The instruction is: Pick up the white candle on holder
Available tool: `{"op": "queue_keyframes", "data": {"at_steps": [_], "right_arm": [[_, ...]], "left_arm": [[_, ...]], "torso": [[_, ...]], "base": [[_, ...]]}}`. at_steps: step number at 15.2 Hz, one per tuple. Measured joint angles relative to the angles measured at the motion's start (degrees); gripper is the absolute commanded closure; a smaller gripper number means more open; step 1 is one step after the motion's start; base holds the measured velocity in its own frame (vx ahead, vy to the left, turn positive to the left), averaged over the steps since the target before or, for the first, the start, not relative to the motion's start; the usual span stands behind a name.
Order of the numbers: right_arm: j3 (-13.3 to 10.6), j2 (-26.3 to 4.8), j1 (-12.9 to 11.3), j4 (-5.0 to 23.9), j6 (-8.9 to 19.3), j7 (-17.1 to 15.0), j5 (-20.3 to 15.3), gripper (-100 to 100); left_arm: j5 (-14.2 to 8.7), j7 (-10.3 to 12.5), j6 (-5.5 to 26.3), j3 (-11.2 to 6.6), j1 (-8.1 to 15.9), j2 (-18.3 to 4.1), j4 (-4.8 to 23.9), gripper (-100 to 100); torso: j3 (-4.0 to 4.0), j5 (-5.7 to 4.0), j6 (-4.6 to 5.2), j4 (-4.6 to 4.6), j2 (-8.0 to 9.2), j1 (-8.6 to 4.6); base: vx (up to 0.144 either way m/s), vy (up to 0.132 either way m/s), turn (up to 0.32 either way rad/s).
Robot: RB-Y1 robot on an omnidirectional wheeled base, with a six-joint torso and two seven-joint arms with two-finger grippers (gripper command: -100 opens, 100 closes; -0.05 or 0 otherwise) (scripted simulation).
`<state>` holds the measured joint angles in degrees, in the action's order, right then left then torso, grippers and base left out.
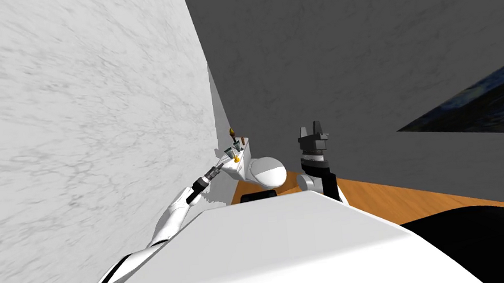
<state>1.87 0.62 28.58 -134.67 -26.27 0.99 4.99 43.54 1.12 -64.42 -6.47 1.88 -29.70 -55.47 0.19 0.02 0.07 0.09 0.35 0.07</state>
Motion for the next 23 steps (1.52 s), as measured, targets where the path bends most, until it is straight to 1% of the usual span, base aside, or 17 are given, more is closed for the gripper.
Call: {"op": "queue_keyframes", "data": {"at_steps": [3,6,9,11,14,16,19,22,23], "right_arm": [[0.0,0.0,0.0,0.0,0.0,0.0,0.0,0],[0.0,0.0,0.0,0.0,0.0,0.0,0.0,0],[0.0,0.0,0.0,0.0,0.0,0.0,0.0,0],[0.0,0.0,0.0,0.0,0.0,0.0,0.0,0],[0.0,0.0,0.0,0.0,0.0,0.0,0.0,0],[0.0,0.0,0.0,0.0,0.0,0.0,0.0,0],[0.0,0.0,0.0,0.0,0.0,0.0,0.0,0],[0.0,0.0,0.0,0.0,0.0,0.0,0.0,0],[0.0,0.0,0.0,0.0,0.0,0.0,0.0,0]], "left_arm": [[1.4,-0.7,-1.2,-0.97,0.7,-2.0,-0.6,-100],[2.8,-0.8,-1.4,-1.29,0.7,-3.9,-2.9,-100],[4.2,-1.2,-2.3,-1.54,0.7,-5.6,-4.5,-100],[5.0,-0.8,-2.4,-1.61,0.6,-6.5,-6.2,-100],[5.2,-0.3,-2.3,-1.62,0.6,-6.7,-7.0,-100],[5.2,-0.1,-2.1,-1.63,0.8,-6.6,-7.1,-100],[7.4,1.1,-2.6,-3.00,1.5,-5.4,-8.1,-100],[9.9,2.4,-3.3,-4.52,2.5,-4.2,-8.8,-100],[10.1,2.6,-3.4,-4.63,2.6,-4.1,-8.9,100]], "torso": [[0.15,-0.11,-0.03,0.07,0.23,-0.46],[0.01,-0.14,-0.02,0.02,-0.04,-0.60],[-0.19,-0.14,-0.02,-0.06,-0.39,-0.58],[-0.37,-0.13,-0.03,-0.12,-0.72,-0.51],[-0.68,-0.07,0.00,-0.24,-1.23,-0.25],[-0.70,-0.01,-0.01,-0.27,-1.24,-0.01],[-0.41,0.01,-0.03,-0.15,-0.73,0.05],[-0.31,0.00,-0.03,-0.11,-0.58,0.04],[-0.31,0.01,-0.03,-0.11,-0.57,0.08]], "base": [[-0.158,-0.166,0.035],[-0.077,-0.191,0.041],[0.006,-0.174,0.053],[0.118,-0.146,0.086],[0.191,-0.081,0.017],[0.091,-0.027,0.037],[0.005,-0.037,0.079],[-0.002,-0.035,0.055],[-0.001,0.003,-0.085]]}}
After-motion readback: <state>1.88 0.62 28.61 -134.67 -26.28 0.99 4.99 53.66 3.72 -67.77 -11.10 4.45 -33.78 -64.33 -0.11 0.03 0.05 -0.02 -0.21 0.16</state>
